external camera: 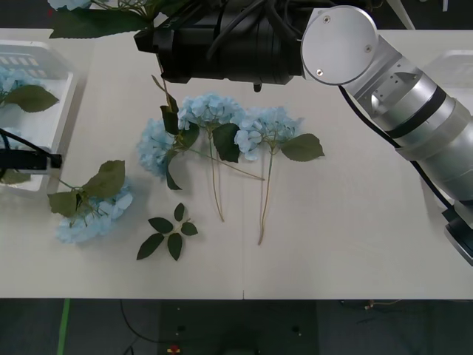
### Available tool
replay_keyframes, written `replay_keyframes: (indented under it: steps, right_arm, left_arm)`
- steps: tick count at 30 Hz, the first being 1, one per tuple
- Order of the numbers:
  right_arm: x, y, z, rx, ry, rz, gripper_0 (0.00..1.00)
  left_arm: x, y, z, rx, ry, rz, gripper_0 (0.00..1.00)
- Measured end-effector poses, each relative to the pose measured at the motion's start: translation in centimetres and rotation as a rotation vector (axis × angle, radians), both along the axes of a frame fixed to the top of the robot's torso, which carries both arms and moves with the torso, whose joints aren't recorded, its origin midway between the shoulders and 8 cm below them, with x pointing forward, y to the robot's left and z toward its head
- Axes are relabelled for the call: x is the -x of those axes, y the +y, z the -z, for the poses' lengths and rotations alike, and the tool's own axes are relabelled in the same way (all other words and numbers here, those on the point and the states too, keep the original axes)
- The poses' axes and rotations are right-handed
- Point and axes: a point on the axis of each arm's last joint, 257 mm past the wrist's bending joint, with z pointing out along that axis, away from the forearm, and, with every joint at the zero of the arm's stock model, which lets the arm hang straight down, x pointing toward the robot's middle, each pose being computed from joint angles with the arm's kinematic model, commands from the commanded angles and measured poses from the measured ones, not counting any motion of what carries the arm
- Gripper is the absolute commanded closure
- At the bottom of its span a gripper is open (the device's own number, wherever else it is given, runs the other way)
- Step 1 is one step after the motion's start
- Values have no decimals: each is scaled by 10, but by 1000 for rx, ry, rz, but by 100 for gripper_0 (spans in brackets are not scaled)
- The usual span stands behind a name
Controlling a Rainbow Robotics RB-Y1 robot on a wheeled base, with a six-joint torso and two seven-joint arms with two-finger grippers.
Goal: Place the red flowers into the right box and the blue flowers into the left box. If a person shows an open palm, hand one flower to the person first, then continue sorting.
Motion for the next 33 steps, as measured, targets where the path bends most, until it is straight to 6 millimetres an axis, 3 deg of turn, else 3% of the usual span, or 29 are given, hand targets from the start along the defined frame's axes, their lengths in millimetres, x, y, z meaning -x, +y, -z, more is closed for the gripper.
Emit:
replay_keyframes:
  steps: [3,7,11,15,24,27,33]
  right_arm:
    - [-2,2,1,6,-4,2,100]
    - [-1,3,3,10,-5,2,100]
    - [-2,3,4,15,-8,4,100]
    - [-2,3,7,20,-6,5,100]
    - [-4,3,10,24,-5,8,100]
    - [-4,3,10,25,-5,9,100]
    - [-5,3,10,26,-6,10,100]
  left_arm:
    - [-12,-23,15,-151,-16,83,0]
    - [-11,-58,50,-236,50,192,0]
    - [-10,-71,65,-279,72,237,0]
    - [-26,-62,70,-349,50,251,0]
    - [-71,-6,86,-466,86,192,0]
    - [-75,0,90,-522,108,191,0]
    - [-66,-4,121,-575,186,237,0]
